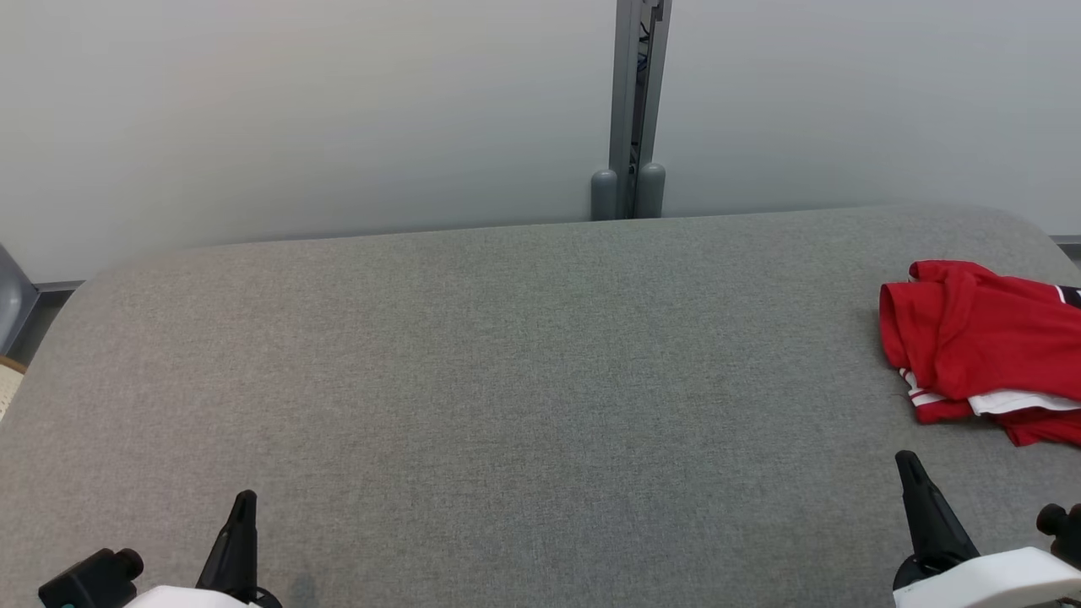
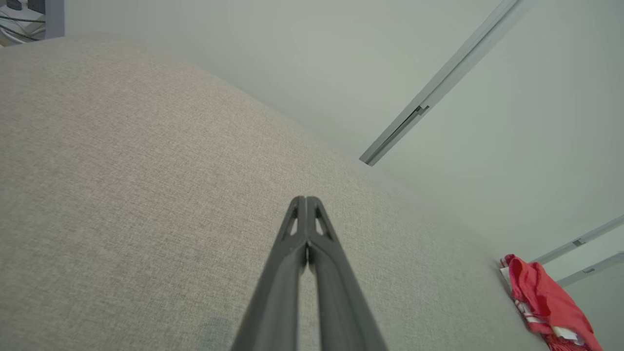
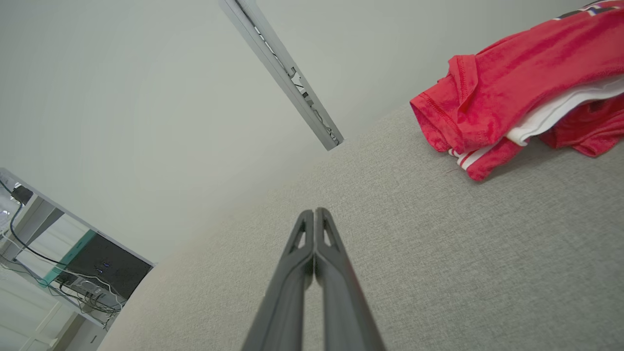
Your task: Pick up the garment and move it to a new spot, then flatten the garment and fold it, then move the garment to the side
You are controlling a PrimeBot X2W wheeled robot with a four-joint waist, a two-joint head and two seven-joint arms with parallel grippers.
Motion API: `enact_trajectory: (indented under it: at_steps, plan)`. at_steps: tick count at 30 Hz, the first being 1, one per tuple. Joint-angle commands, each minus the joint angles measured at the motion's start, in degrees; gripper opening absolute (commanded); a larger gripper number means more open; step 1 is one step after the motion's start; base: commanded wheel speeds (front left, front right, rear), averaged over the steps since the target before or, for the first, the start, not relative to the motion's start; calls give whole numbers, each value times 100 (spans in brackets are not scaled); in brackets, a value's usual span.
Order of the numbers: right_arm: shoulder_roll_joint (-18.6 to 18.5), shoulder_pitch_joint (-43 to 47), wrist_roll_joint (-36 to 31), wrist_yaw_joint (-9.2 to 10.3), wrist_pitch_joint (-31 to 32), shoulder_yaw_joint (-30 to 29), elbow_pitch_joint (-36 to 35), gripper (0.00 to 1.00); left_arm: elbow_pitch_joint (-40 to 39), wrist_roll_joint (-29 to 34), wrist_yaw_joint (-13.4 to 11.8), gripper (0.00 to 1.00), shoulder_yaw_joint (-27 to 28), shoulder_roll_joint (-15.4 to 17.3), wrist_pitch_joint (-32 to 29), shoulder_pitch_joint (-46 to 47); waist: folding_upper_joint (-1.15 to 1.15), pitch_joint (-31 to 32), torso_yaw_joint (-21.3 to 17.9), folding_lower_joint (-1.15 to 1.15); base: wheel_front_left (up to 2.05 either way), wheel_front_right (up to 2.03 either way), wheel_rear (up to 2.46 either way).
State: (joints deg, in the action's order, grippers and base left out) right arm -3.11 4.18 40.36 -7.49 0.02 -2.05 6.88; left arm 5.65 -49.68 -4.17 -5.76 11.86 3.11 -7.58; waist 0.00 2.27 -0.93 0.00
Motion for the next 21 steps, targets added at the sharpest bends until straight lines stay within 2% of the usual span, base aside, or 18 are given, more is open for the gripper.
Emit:
enact_trajectory:
  at_steps: [1, 21]
  plan:
    - [-43, -161, 240, 0, 32, -46, -28, 0, -26, -191, 66, 0, 94, 17, -31, 203, 0, -4, 2, 0, 0, 0, 0]
    - [-40, -424, 1638, 0, 194, -146, 175, 0, 201, -1362, 380, 0, 383, -212, -262, 547, 0, -53, 20, 0, 0, 0, 0]
